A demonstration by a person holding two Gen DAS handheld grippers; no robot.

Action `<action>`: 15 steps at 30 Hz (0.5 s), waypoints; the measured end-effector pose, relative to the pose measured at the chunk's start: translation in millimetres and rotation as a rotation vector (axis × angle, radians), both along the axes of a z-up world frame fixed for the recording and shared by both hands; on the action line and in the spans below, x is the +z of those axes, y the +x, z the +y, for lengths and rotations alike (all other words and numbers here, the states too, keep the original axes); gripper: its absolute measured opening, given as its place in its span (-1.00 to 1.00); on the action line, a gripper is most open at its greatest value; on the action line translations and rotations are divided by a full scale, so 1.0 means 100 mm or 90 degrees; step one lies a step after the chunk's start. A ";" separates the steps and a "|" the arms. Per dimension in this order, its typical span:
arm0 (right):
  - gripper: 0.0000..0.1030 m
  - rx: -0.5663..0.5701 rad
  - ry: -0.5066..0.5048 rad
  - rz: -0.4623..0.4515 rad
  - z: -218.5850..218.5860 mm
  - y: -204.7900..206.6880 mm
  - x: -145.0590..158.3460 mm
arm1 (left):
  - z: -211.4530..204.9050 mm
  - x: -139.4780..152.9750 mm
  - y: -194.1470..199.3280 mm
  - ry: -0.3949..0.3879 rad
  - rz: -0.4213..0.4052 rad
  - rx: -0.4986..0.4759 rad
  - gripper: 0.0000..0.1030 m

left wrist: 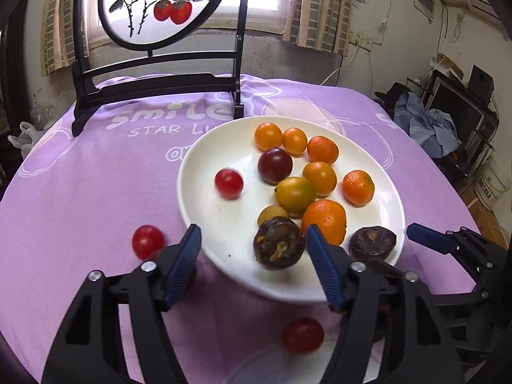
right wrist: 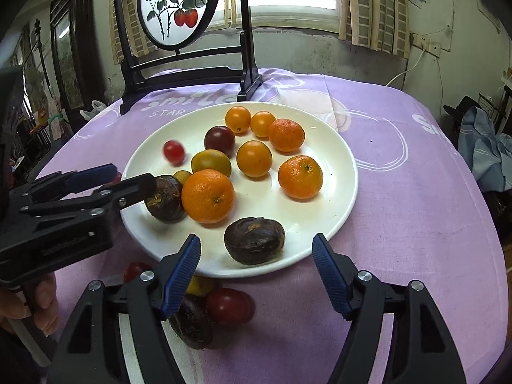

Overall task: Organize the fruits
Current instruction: 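Withdraw both open tools back toward the fruit pile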

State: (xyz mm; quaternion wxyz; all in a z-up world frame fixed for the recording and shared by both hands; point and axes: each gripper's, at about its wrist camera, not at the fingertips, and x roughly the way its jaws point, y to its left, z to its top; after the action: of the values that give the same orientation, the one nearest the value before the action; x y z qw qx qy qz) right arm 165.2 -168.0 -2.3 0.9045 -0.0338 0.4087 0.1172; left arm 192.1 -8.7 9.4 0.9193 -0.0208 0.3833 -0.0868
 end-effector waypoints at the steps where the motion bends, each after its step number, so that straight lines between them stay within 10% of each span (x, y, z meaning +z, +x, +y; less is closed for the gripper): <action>1: 0.42 0.000 -0.004 -0.003 0.00 -0.03 0.01 | 0.03 0.02 -0.03 -0.003 -0.003 0.003 0.31; 15: 0.42 0.011 0.015 -0.008 -0.07 -0.43 0.14 | 0.11 -0.04 -0.46 0.013 0.014 0.006 0.50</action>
State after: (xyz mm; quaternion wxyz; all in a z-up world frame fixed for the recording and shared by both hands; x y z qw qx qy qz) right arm 122.1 -175.1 12.2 0.9063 -0.0275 0.4015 0.1291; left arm 146.0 1.9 5.2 0.9155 -0.0143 0.3943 -0.0788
